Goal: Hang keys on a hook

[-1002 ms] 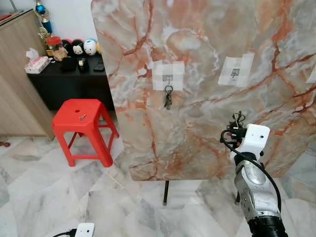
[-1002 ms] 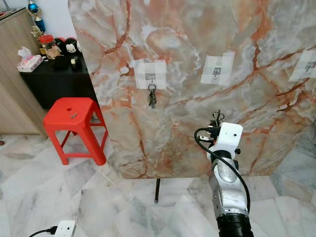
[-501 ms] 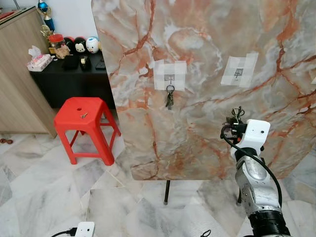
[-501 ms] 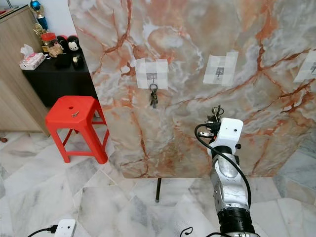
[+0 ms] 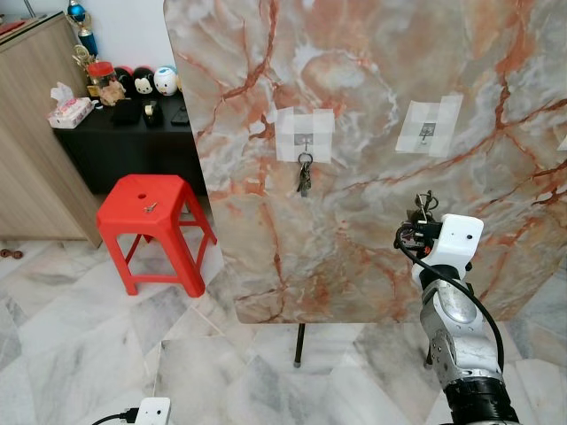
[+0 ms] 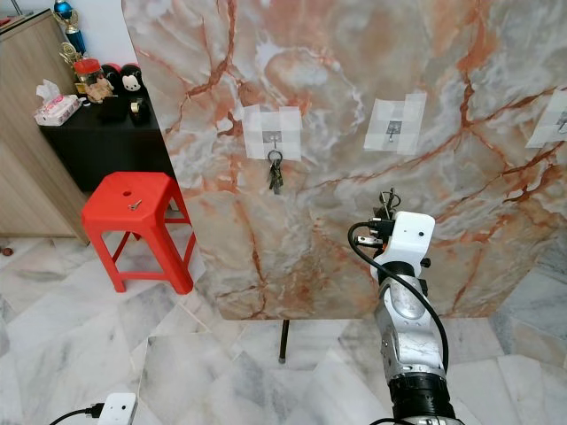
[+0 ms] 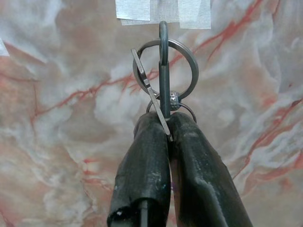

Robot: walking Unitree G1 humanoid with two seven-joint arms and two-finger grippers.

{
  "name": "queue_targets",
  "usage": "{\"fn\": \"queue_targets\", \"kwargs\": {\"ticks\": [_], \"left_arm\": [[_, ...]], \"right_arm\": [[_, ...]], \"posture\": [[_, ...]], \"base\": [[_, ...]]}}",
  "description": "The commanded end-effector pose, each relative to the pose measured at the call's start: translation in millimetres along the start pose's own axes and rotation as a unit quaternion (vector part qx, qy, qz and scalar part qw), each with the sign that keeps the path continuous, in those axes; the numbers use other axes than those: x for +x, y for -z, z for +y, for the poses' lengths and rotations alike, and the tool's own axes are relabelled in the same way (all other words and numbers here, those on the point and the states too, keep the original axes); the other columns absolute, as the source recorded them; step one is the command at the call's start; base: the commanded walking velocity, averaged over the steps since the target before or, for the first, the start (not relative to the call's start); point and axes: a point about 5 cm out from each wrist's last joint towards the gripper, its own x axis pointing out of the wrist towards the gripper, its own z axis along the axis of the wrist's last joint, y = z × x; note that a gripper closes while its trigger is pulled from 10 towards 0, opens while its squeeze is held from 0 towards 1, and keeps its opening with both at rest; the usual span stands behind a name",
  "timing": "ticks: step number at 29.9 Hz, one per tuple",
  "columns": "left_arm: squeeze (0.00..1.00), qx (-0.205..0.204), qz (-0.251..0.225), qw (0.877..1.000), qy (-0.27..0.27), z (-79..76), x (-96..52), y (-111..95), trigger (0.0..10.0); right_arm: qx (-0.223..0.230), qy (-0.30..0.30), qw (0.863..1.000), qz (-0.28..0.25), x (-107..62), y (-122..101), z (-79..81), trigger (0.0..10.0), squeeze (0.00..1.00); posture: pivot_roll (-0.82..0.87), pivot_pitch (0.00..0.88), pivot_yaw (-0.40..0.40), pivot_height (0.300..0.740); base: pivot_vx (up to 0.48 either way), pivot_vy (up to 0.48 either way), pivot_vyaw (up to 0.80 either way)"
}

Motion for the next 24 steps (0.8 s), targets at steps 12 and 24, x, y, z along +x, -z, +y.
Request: {"fn": "queue_targets", "kwargs": {"ticks": [12, 24], "left_arm": [[0.0, 0.013, 0.007, 1.0, 0.001, 1.9, -0.6, 2.5, 10.0], [0.0, 0.017, 0.006, 1.0, -0.005, 2.9, -0.7, 2.1, 10.0]], "right_arm": [[0.008, 0.0, 1.0, -0.014, 2.9, -5.4, 2.5, 10.0, 0.0], [0.012, 0.0, 1.0, -0.017, 2.6, -5.3, 4.1, 10.0, 0.0]], "posture": [[-0.12, 0.0, 0.035, 0.74], [-0.11, 0.0, 0.035, 0.74]], "base": [[0.272, 0.0, 0.0], [0.207, 0.0, 0.0]]}}
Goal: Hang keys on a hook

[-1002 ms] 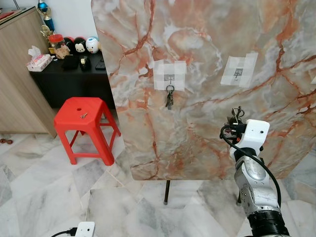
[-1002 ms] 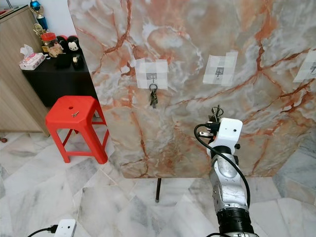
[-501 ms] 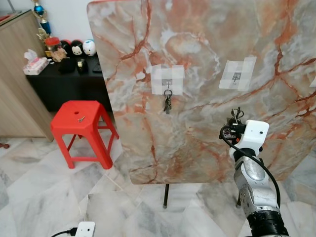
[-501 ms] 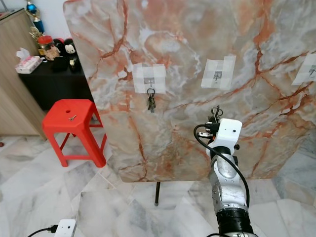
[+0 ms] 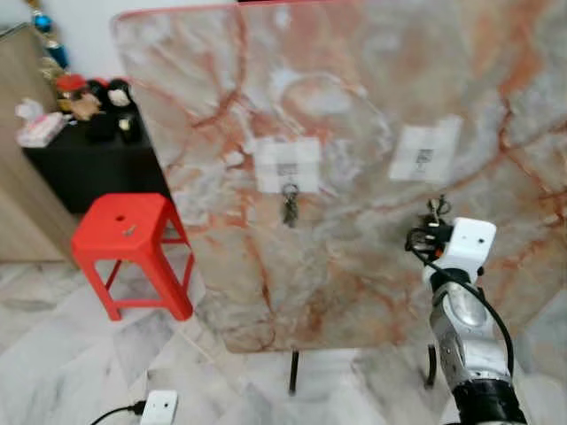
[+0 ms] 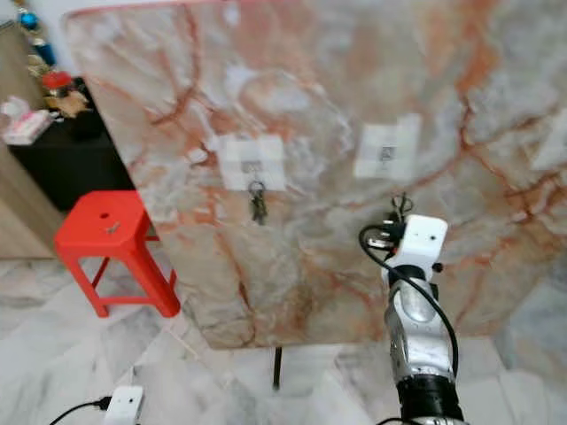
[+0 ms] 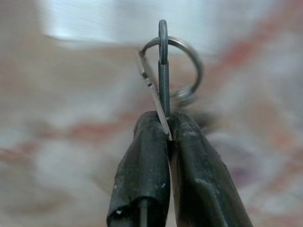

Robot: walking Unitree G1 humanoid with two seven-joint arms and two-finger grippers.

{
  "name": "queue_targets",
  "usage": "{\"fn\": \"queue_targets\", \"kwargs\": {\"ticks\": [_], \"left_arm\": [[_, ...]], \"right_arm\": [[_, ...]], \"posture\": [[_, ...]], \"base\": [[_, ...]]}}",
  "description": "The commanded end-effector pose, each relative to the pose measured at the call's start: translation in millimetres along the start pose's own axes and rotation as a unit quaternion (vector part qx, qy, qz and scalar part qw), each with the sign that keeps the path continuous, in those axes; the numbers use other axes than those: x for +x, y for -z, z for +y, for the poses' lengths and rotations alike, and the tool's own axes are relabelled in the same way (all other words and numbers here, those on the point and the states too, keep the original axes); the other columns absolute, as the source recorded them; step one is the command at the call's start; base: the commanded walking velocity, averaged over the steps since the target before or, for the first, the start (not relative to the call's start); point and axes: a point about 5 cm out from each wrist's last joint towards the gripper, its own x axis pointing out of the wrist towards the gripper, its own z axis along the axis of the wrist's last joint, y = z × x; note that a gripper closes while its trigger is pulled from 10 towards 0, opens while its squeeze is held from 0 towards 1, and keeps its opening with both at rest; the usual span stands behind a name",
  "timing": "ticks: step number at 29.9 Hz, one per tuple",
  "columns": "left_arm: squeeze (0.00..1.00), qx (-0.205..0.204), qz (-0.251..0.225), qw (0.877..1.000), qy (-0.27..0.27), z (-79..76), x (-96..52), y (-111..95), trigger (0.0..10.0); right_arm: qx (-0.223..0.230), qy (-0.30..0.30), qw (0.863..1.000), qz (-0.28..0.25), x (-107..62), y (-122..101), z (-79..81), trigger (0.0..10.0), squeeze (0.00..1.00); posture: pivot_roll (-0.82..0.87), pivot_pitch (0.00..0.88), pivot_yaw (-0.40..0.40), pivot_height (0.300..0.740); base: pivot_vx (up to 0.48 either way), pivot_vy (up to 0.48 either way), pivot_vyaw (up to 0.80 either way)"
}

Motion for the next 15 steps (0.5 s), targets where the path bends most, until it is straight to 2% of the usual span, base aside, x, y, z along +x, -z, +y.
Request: {"fn": "queue_targets", "kwargs": {"ticks": [1, 10, 15], "left_arm": [[0.0, 0.014, 0.015, 1.0, -0.012, 7.8, -2.4, 9, 10.0], [0.0, 0.015, 0.014, 1.0, -0.01, 7.7, -2.5, 9, 10.0], [0.0, 0.015, 0.014, 1.0, -0.01, 7.7, -2.4, 8, 10.0]], "right_arm": [[0.008, -0.016, 1.0, -0.01, 0.4, -4, 11.6, 10.0, 0.0], [0.008, -0.022, 1.0, -0.007, -6.0, 1, 18.3, 10.0, 0.0], [0.005, -0.025, 0.999, -0.027, -2.1, -9, 23.8, 10.0, 0.0]], "posture": [[-0.11, 0.0, 0.035, 0.74], [-0.12, 0.0, 0.039, 0.74], [-0.11, 0.0, 0.036, 0.74]], "base": [[0.0, 0.0, 0.0], [0.0, 0.0, 0.0], [0.0, 0.0, 0.0]]}}
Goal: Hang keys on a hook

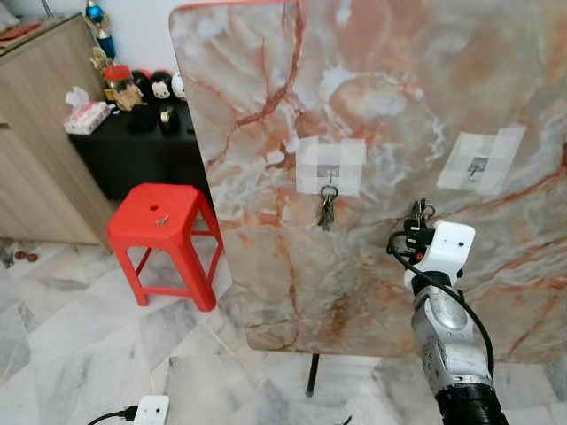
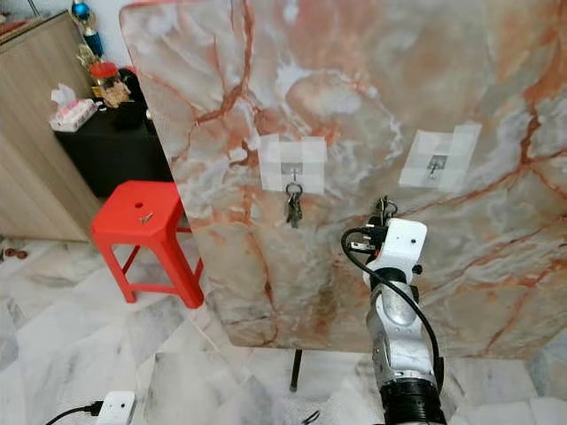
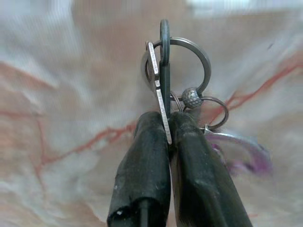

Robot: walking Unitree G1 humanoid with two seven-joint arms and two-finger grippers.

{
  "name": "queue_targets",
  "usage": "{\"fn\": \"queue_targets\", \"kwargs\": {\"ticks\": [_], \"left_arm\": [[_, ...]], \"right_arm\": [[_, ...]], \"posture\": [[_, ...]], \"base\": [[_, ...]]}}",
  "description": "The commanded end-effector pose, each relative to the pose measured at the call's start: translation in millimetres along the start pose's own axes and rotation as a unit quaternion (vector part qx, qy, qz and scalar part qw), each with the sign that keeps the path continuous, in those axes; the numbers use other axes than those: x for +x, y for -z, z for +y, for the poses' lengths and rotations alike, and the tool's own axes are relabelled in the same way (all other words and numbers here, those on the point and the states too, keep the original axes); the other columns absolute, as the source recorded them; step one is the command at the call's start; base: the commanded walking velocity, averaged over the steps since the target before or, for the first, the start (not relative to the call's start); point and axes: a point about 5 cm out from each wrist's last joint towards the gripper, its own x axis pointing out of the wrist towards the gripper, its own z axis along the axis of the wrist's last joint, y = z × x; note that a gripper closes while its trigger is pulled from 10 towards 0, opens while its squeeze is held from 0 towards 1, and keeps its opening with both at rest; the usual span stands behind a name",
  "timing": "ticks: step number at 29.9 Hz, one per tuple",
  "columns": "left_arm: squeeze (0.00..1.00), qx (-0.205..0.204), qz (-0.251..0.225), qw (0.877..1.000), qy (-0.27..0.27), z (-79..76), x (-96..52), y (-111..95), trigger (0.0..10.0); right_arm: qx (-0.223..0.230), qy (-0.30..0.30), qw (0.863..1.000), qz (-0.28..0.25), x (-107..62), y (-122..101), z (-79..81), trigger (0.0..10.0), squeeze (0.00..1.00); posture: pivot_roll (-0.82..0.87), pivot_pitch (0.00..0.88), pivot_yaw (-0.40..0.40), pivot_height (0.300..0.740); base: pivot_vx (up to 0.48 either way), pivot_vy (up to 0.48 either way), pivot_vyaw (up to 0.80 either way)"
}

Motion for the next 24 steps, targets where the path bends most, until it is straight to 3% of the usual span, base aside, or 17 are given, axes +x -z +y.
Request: {"fn": "queue_targets", "kwargs": {"ticks": [1, 4, 8, 24], "left_arm": [[0.0, 0.014, 0.009, 1.0, 0.001, 0.9, -0.7, 4, 10.0], [0.0, 0.014, 0.009, 1.0, 0.0, 0.9, -0.6, 4, 10.0], [0.0, 0.016, 0.009, 1.0, 0.001, 0.9, -0.6, 4, 10.0], [0.0, 0.018, 0.009, 1.0, 0.0, 1.8, -0.7, 4, 10.0]], "right_arm": [[-0.017, -0.013, 0.999, -0.046, 3.9, -19, 6.8, 10.0, 0.0], [-0.024, -0.011, 0.998, -0.063, 3.8, -24, 8.1, 10.0, 0.0], [0.0, 0.05, 0.996, -0.073, 3.9, -27, -1.6, 10.0, 0.0], [-0.004, 0.096, 0.992, -0.081, 13.0, -35, -12.0, 10.0, 0.0]], "posture": [[-0.11, 0.0, 0.035, 0.74], [-0.11, 0.0, 0.035, 0.74], [-0.12, 0.0, 0.038, 0.74], [-0.12, 0.0, 0.041, 0.74]], "base": [[0.0, 0.0, 0.0], [0.0, 0.0, 0.0], [0.0, 0.0, 0.0], [0.0, 0.0, 0.0]]}}
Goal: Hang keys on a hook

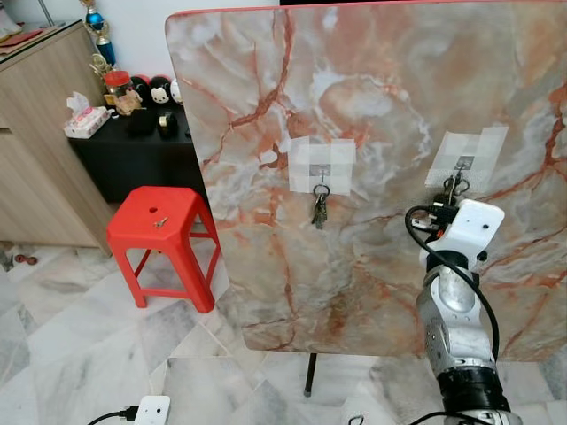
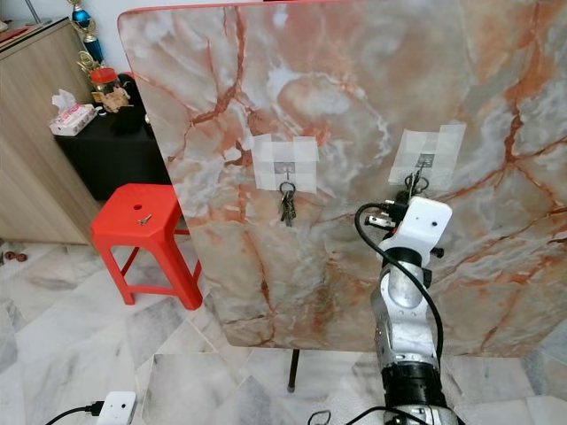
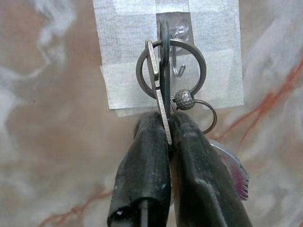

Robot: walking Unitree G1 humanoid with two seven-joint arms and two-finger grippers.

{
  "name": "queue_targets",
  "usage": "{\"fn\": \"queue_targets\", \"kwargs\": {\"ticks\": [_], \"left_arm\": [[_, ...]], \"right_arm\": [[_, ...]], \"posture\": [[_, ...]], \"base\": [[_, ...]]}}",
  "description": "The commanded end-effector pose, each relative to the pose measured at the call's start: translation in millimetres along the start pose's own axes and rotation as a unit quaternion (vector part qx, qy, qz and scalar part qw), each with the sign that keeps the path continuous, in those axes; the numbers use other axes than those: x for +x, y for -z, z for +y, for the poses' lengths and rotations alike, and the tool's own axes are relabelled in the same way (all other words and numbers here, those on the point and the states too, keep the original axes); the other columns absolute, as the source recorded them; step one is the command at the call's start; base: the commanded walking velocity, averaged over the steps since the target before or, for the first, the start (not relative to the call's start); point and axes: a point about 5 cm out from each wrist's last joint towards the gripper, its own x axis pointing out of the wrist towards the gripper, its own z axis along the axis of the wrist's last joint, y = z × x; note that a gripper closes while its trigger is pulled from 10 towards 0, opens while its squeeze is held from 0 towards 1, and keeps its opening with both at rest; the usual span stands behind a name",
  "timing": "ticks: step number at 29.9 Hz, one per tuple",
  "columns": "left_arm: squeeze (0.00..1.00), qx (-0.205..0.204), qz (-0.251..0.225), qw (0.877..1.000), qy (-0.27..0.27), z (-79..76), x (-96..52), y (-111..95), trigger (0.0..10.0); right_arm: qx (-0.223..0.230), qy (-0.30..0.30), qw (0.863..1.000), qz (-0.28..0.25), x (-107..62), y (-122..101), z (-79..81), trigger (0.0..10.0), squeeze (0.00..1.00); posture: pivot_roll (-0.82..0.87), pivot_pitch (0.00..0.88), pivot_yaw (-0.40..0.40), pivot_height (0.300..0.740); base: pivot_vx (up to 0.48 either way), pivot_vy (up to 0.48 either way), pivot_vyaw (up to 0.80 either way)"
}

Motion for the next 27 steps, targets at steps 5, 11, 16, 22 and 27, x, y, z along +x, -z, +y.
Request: {"fn": "queue_targets", "kwargs": {"ticks": [5, 11, 16, 22, 27], "left_arm": [[0.0, 0.014, 0.008, 1.0, -0.001, 2.2, -0.8, 3.6, 10.0], [0.0, 0.016, 0.009, 1.0, -0.002, 2.6, -0.8, 3.7, 10.0], [0.0, 0.016, 0.008, 1.0, -0.003, 3.0, -0.9, 3.7, 10.0], [0.0, 0.017, 0.008, 1.0, -0.003, 2.7, -0.8, 3.6, 10.0], [0.0, 0.017, 0.007, 1.0, -0.004, 2.5, -0.7, 3.2, 10.0]], "right_arm": [[-0.003, 0.009, 1.0, -0.012, 5.2, -5.4, -1.9, 10.0, 0.0], [-0.002, 0.015, 1.0, -0.012, 7.0, -5.4, -2.7, 10.0, 0.0], [-0.002, 0.012, 1.0, -0.011, 9.2, -6.2, -1.8, 10.0, 0.0], [-0.003, -0.008, 1.0, -0.009, 11.2, -6.7, 2.9, 10.0, 0.0], [-0.003, -0.01, 1.0, -0.009, 12.3, -6.9, 3.7, 10.0, 0.0]], "posture": [[-0.12, 0.0, 0.041, 0.74], [-0.11, 0.0, 0.042, 0.74], [-0.11, 0.0, 0.043, 0.74], [-0.11, 0.0, 0.041, 0.74], [-0.11, 0.0, 0.041, 0.74]], "base": [[0.0, 0.0, 0.0], [0.0, 0.0, 0.0], [0.0, 0.0, 0.0], [0.0, 0.0, 0.0], [0.0, 0.0, 0.0]]}}
